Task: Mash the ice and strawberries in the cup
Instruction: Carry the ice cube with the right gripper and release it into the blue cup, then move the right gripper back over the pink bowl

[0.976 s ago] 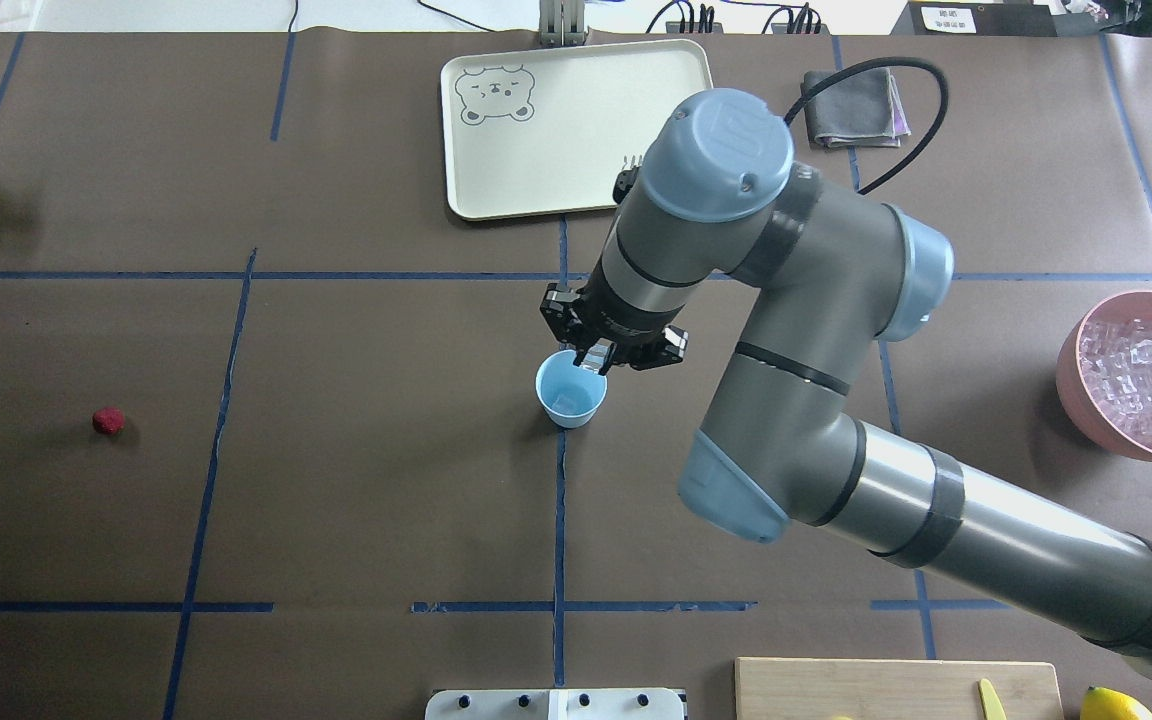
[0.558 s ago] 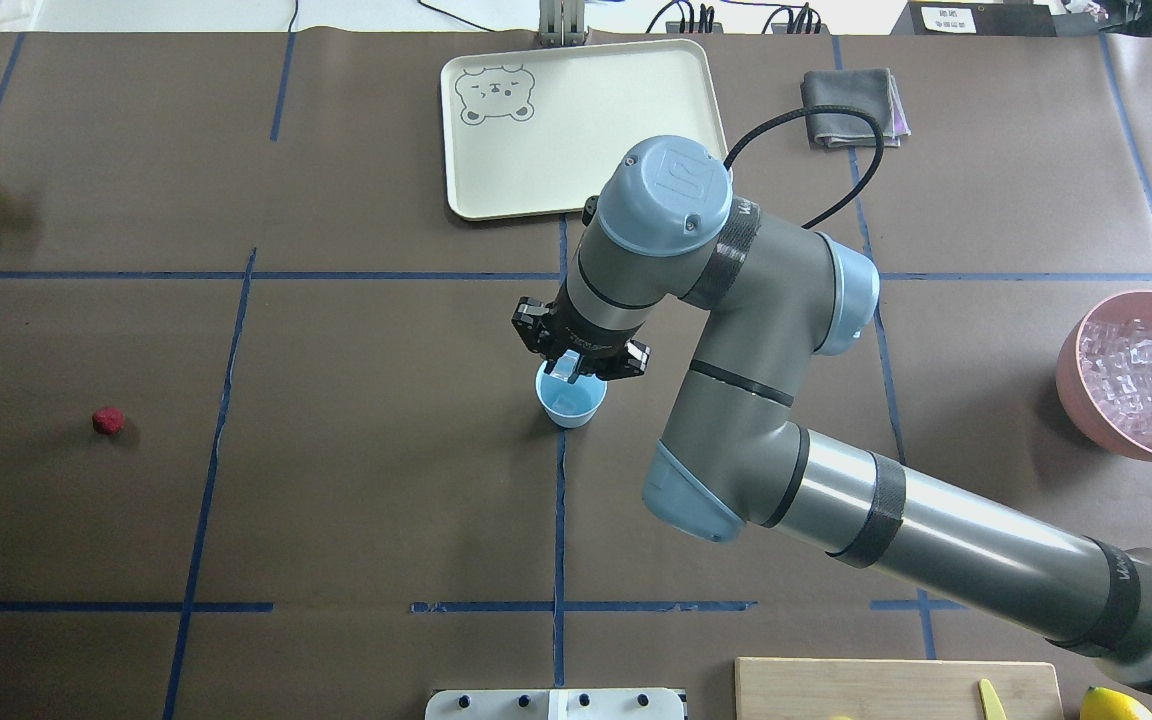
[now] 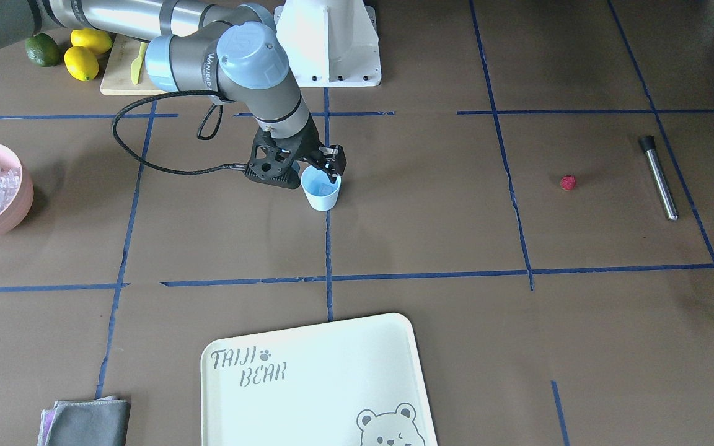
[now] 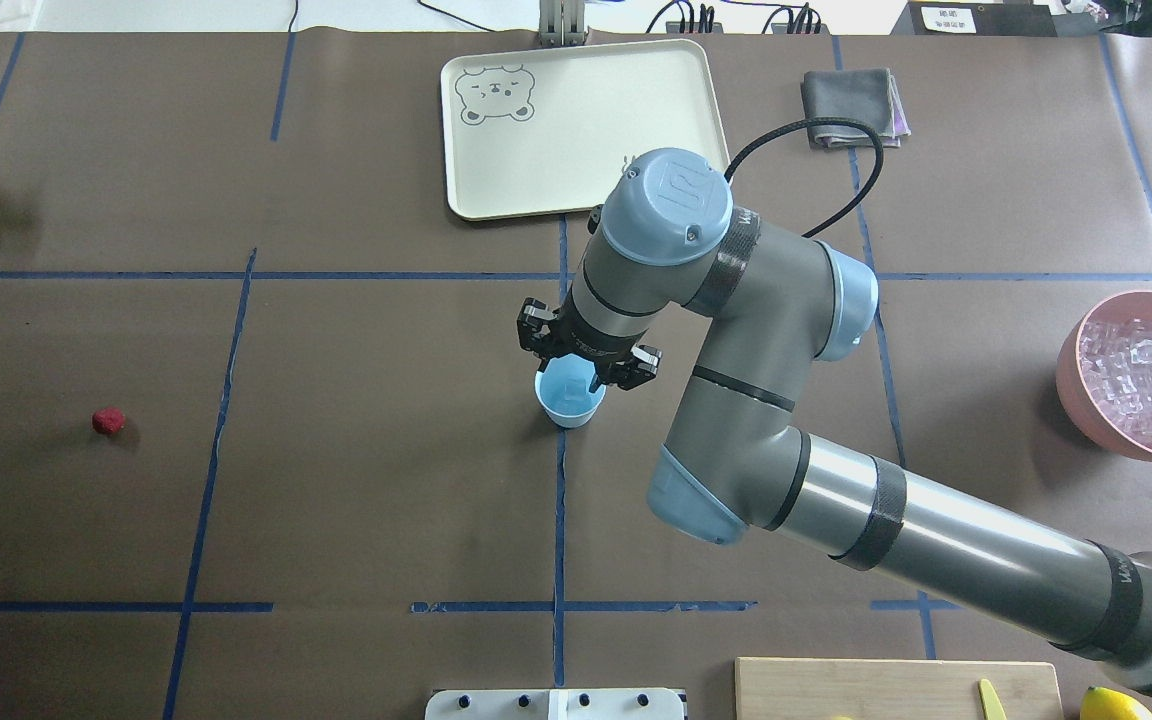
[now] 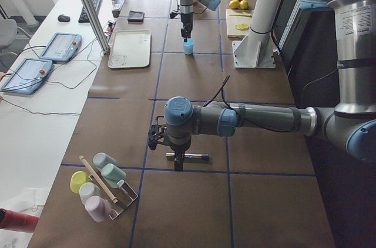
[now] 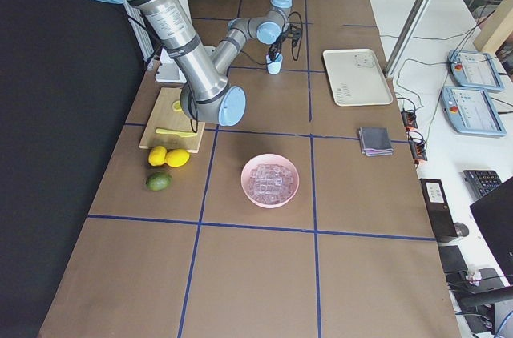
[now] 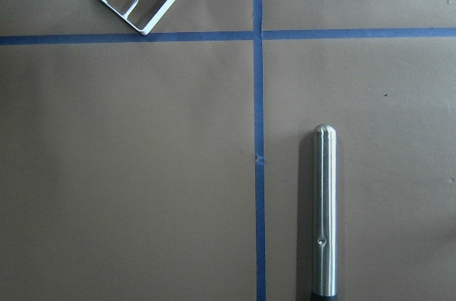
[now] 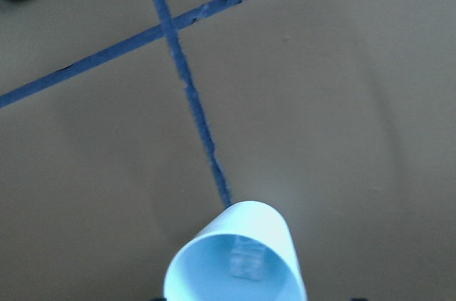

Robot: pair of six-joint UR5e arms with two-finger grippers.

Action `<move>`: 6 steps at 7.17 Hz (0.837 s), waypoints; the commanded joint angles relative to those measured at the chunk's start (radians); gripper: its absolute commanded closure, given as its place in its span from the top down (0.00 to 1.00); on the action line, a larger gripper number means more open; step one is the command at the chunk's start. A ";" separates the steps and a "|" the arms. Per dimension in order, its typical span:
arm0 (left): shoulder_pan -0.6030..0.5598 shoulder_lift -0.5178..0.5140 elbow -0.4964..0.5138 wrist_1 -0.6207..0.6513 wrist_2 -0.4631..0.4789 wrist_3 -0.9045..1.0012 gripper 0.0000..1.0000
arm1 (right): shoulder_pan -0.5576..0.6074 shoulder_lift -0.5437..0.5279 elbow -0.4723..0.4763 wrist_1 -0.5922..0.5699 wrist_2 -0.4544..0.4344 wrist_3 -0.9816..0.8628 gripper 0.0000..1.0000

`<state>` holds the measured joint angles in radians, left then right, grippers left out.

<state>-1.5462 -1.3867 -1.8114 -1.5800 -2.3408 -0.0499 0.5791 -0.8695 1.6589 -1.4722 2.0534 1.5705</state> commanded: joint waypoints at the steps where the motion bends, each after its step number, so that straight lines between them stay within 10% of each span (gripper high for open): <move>1: 0.000 0.000 0.000 0.000 0.000 0.001 1.00 | 0.144 -0.214 0.239 -0.109 0.097 -0.207 0.99; 6: 0.000 0.000 -0.008 0.003 0.000 -0.001 1.00 | 0.524 -0.653 0.288 -0.131 0.209 -0.935 0.98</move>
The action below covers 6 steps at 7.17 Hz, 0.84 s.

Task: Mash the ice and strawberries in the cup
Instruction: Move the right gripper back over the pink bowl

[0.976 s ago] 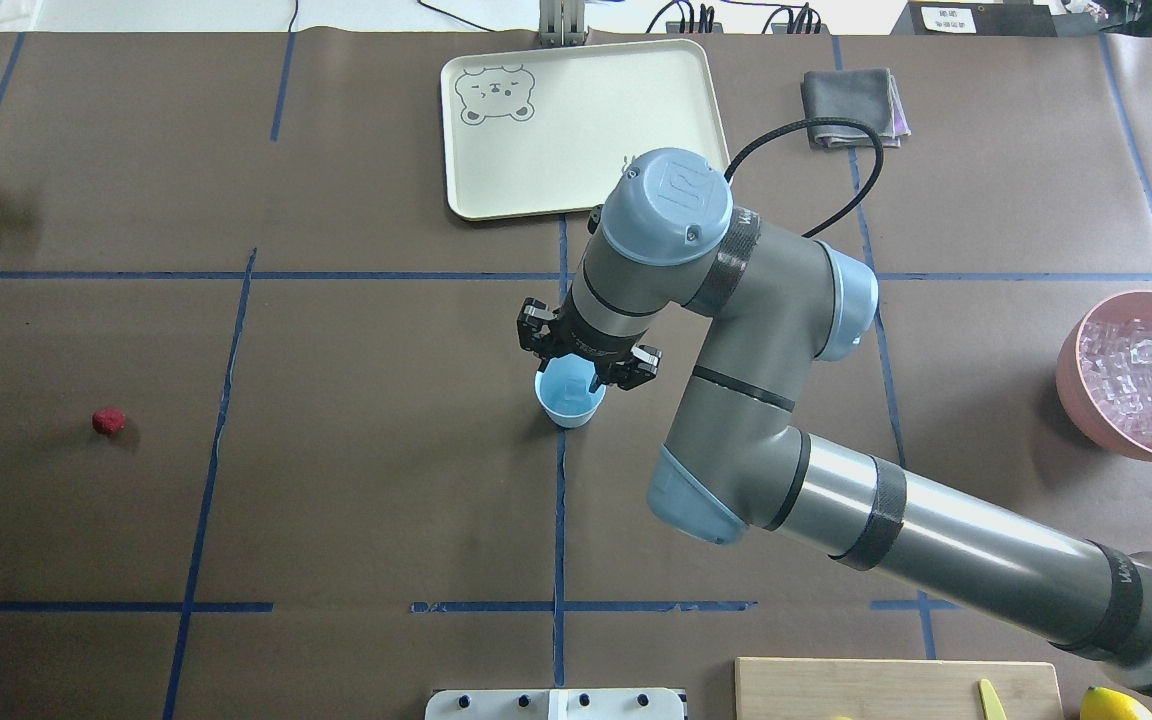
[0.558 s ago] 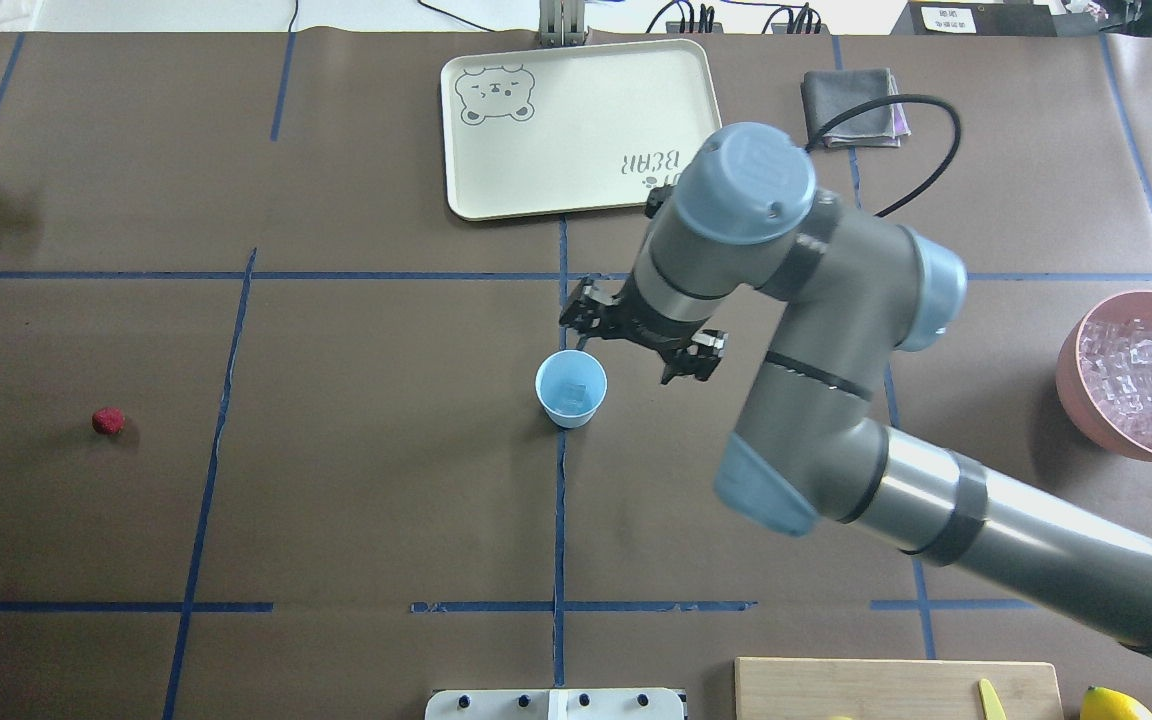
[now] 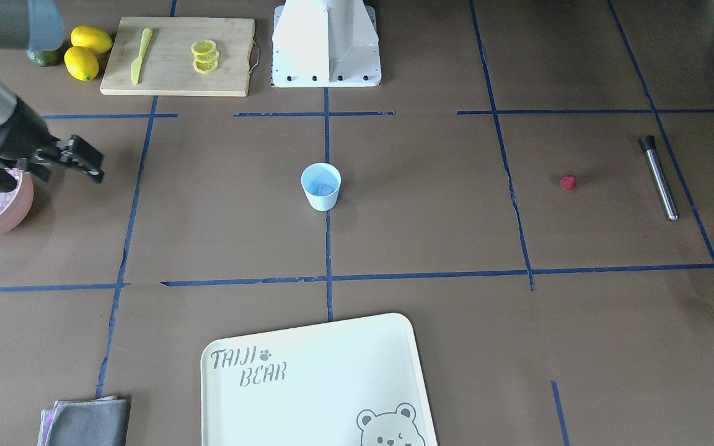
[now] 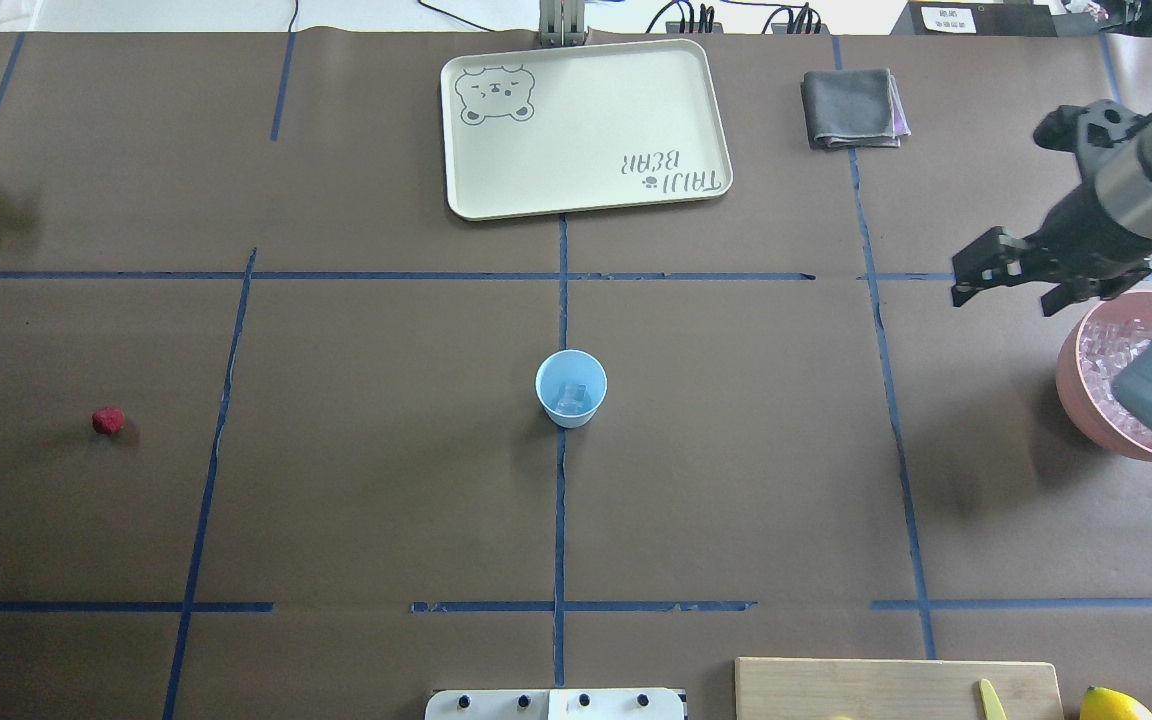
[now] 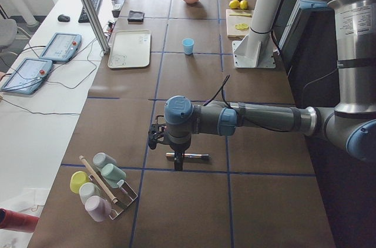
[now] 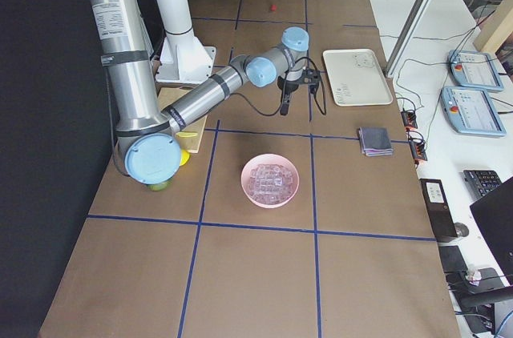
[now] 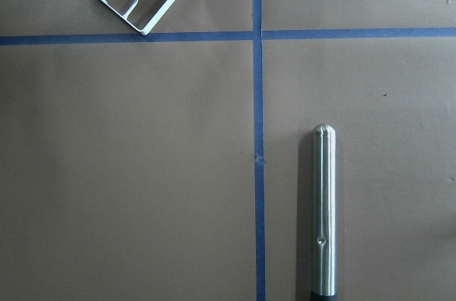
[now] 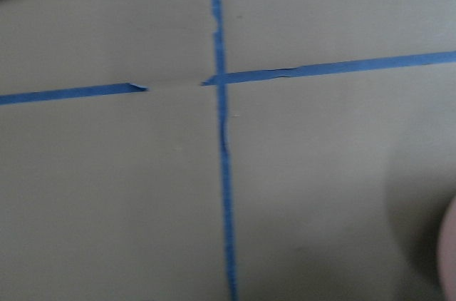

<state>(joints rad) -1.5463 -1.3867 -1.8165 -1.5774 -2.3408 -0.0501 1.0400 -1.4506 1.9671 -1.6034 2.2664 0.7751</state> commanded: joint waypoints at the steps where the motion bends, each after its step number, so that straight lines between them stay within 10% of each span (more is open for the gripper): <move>1: 0.000 0.000 -0.004 0.001 0.000 -0.001 1.00 | 0.087 -0.106 -0.045 0.011 -0.016 -0.157 0.96; 6: 0.000 0.000 -0.003 -0.001 0.000 -0.001 1.00 | 0.121 -0.198 -0.250 0.247 -0.028 -0.244 0.96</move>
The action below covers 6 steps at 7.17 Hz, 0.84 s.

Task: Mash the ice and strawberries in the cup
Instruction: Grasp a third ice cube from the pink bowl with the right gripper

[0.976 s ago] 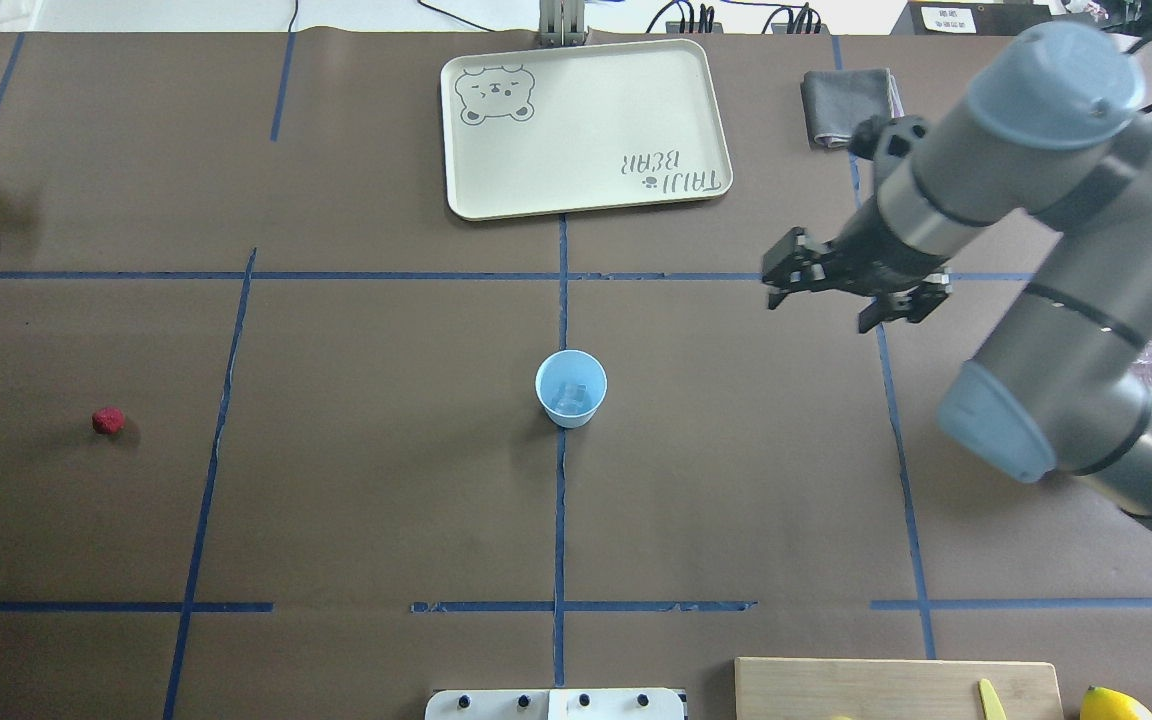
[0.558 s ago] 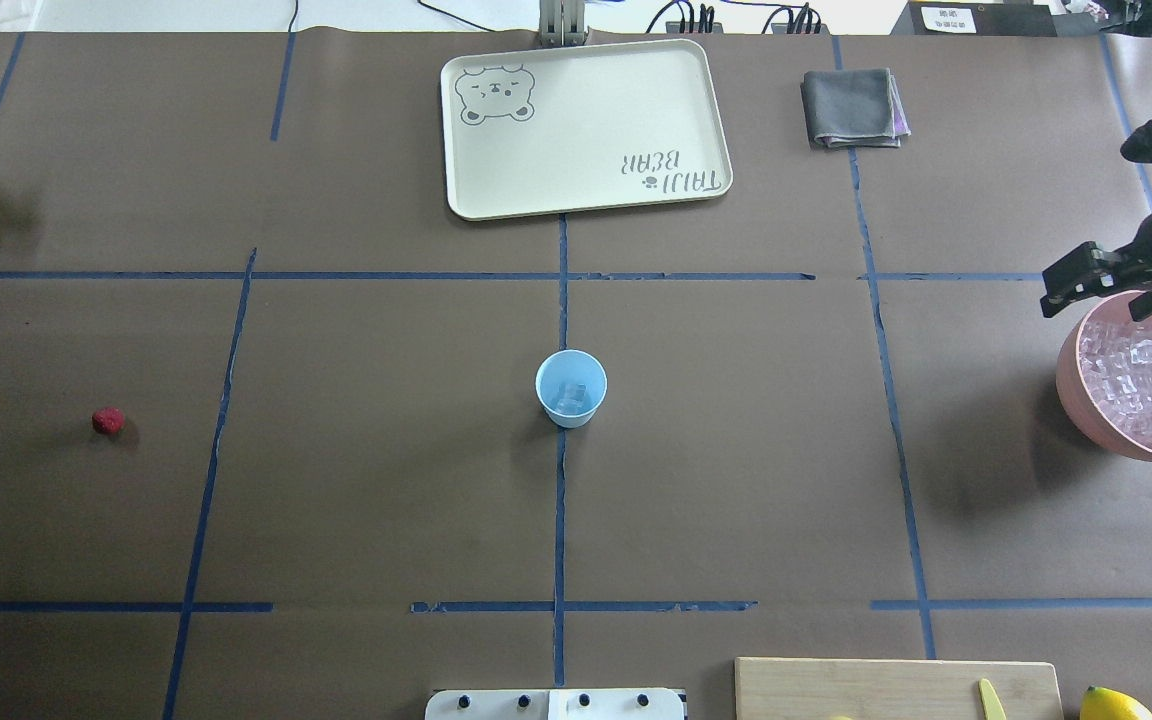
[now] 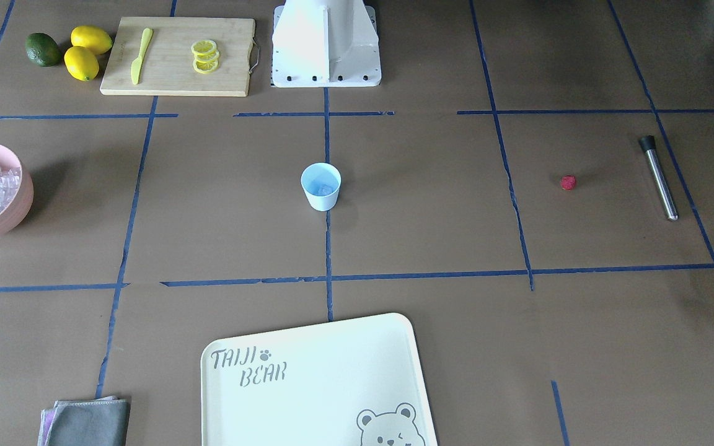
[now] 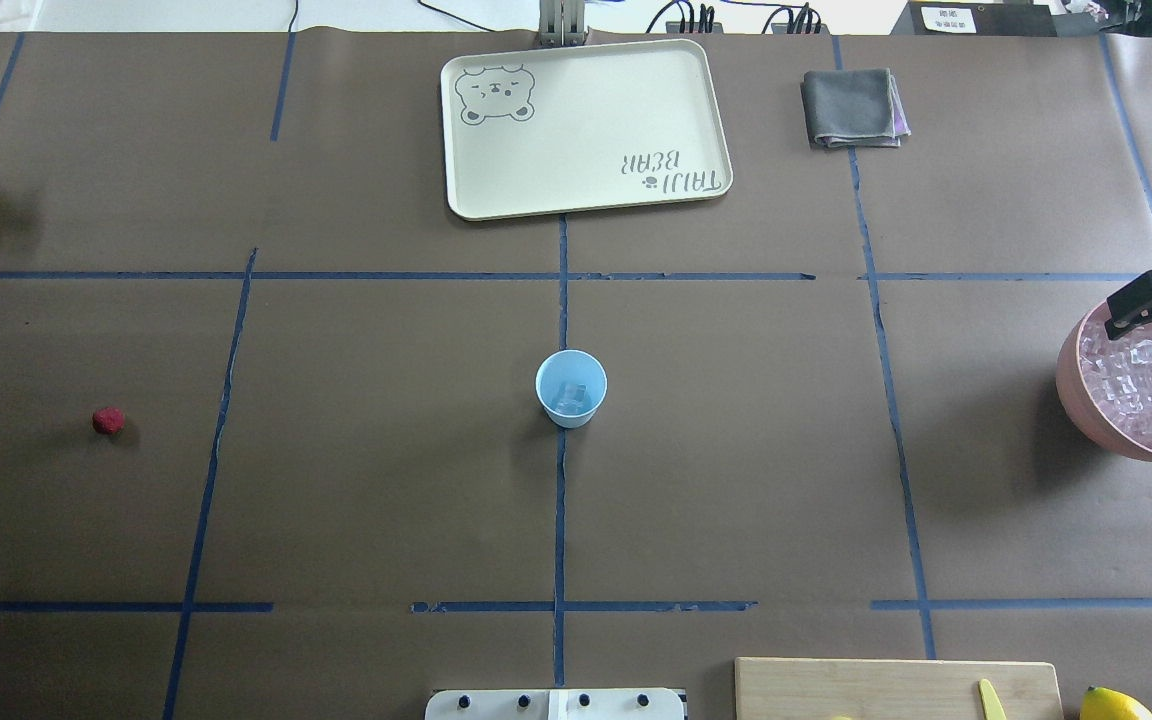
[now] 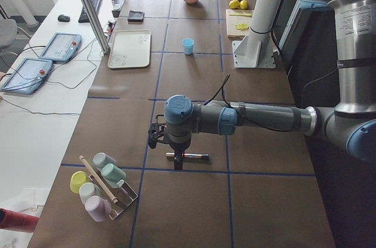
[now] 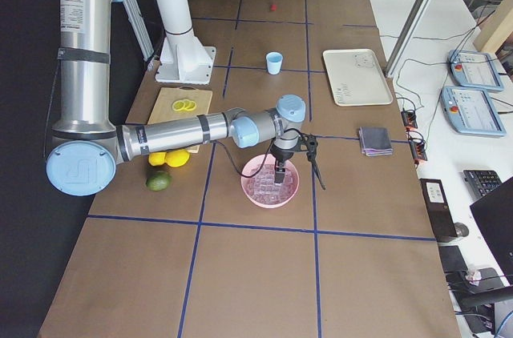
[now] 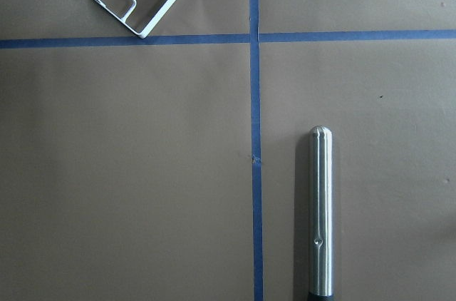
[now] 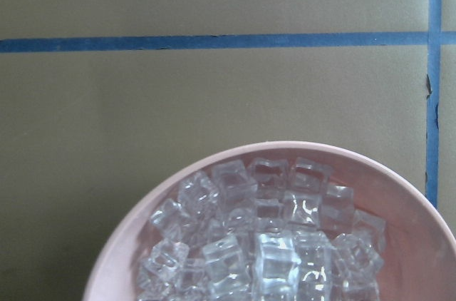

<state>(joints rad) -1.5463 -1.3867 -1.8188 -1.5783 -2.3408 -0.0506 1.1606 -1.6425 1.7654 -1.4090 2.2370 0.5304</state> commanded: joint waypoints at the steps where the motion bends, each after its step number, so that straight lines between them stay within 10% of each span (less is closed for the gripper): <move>1: 0.000 0.000 -0.001 0.000 0.000 0.000 1.00 | 0.001 -0.003 -0.050 0.053 0.001 0.017 0.95; 6: 0.000 0.000 0.001 0.000 0.000 0.000 1.00 | -0.007 0.009 -0.069 0.056 -0.002 0.048 0.90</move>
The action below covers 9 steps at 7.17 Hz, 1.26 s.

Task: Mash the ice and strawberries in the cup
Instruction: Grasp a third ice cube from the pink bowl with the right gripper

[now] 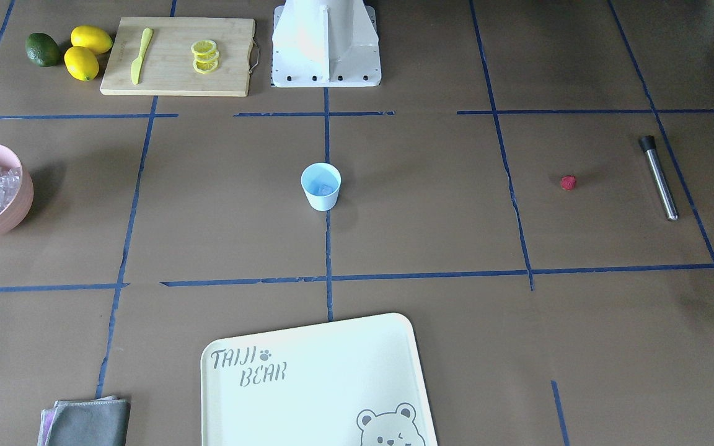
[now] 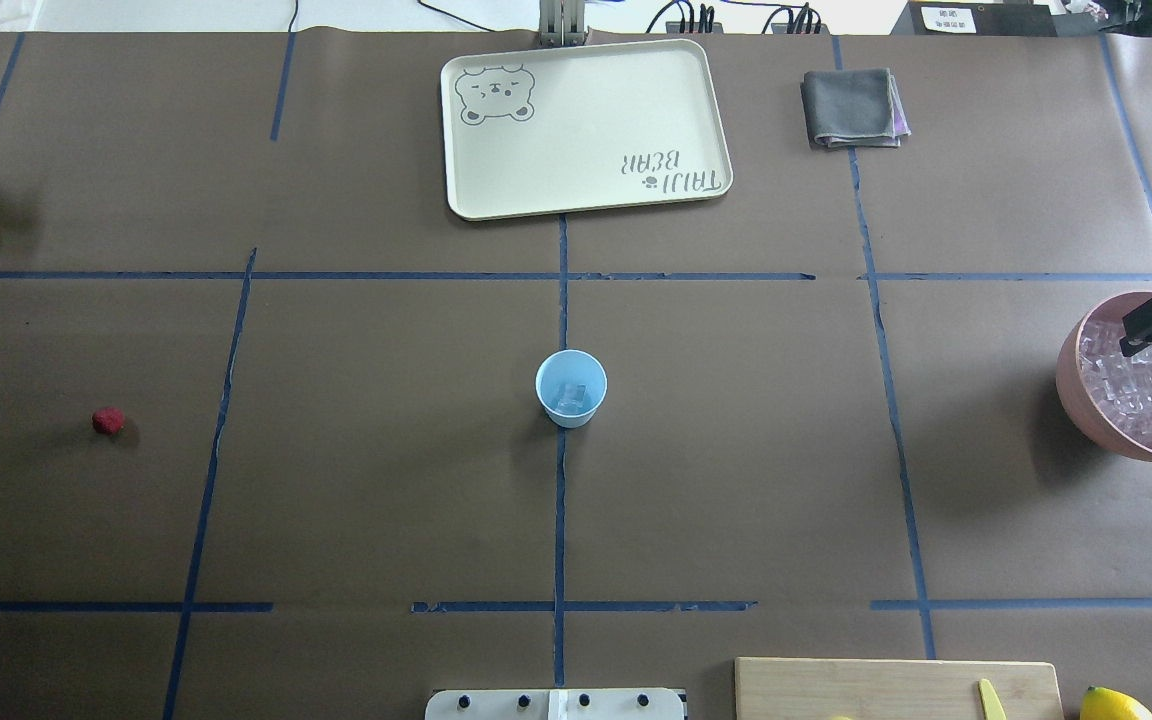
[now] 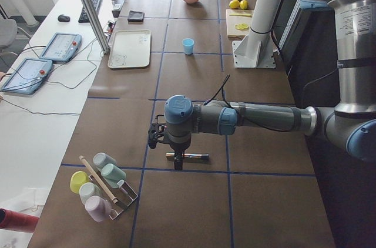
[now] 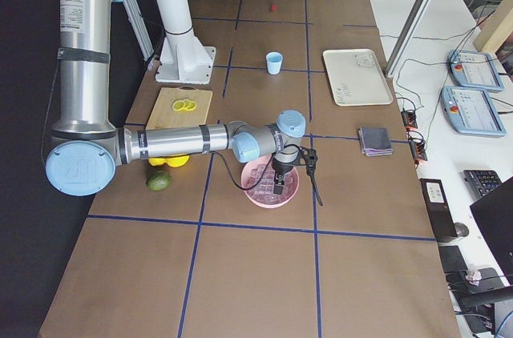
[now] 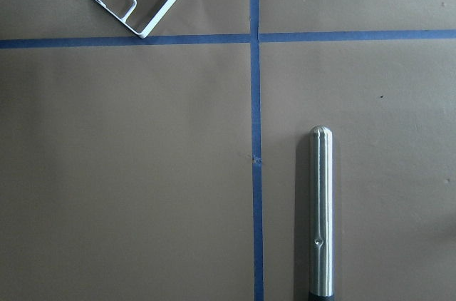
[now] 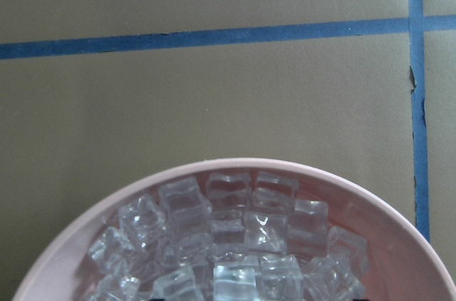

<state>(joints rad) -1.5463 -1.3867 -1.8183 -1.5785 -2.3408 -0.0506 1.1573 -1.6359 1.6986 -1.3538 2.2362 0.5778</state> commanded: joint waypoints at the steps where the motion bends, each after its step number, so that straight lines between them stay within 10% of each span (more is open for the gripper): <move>1: 0.000 0.002 0.001 0.000 0.000 0.000 1.00 | -0.007 0.004 -0.002 0.001 -0.001 0.001 0.86; 6: 0.000 0.002 -0.001 0.000 0.000 0.002 1.00 | -0.016 0.016 -0.005 0.002 -0.004 -0.001 0.01; 9: 0.000 0.003 -0.004 0.000 0.000 0.000 1.00 | -0.005 0.013 0.111 -0.019 0.009 0.000 0.00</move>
<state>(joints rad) -1.5462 -1.3847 -1.8208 -1.5778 -2.3409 -0.0494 1.1463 -1.6190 1.7307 -1.3558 2.2389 0.5755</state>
